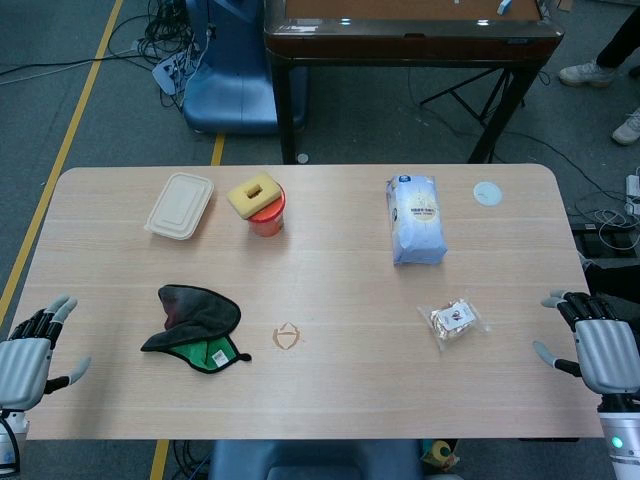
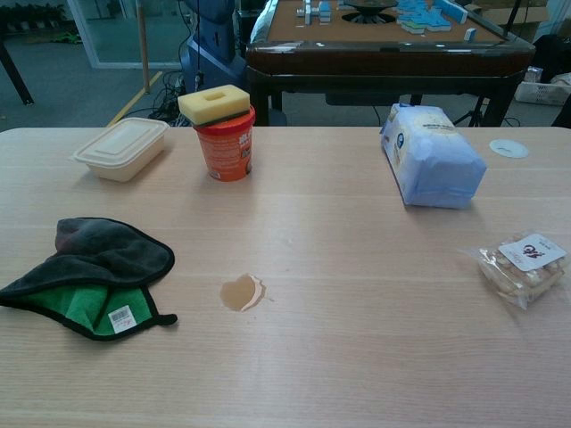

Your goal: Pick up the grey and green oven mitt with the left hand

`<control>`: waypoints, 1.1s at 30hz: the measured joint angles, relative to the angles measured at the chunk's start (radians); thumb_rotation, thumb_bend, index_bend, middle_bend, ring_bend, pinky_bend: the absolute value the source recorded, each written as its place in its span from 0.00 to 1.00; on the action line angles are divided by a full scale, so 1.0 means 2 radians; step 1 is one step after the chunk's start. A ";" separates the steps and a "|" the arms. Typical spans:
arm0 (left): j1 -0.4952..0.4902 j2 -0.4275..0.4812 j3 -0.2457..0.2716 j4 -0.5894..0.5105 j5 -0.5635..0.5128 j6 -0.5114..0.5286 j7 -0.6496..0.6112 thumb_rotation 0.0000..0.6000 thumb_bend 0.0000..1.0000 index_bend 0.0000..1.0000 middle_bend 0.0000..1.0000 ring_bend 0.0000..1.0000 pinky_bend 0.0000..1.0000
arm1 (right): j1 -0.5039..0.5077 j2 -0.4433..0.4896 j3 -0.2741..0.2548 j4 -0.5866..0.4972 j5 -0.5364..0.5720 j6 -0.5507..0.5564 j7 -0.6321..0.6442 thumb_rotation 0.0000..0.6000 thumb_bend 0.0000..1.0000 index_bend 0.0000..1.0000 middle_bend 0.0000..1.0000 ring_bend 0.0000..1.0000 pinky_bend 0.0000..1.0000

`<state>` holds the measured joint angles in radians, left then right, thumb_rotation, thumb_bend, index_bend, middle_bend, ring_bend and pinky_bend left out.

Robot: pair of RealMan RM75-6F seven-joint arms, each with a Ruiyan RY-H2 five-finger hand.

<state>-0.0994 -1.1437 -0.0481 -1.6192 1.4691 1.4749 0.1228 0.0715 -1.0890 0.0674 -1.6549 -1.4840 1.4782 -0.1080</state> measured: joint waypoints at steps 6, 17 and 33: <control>0.000 0.001 0.001 0.000 0.003 0.000 -0.003 1.00 0.21 0.11 0.09 0.14 0.21 | -0.003 0.001 -0.001 -0.003 -0.003 0.007 0.002 1.00 0.26 0.33 0.28 0.22 0.23; -0.029 0.012 0.000 0.011 0.021 -0.036 -0.031 1.00 0.21 0.11 0.09 0.14 0.21 | -0.010 0.027 0.013 -0.022 -0.017 0.047 -0.008 1.00 0.26 0.33 0.28 0.22 0.23; -0.154 -0.002 -0.017 0.021 -0.030 -0.238 -0.010 1.00 0.21 0.03 0.04 0.13 0.21 | -0.020 0.045 0.017 -0.035 -0.011 0.057 -0.014 1.00 0.26 0.33 0.28 0.22 0.23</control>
<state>-0.4075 -1.1487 -0.0828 -1.5777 1.4099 0.9997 0.1025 0.0317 -0.9996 0.1020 -1.7254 -1.5061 1.5920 -0.1362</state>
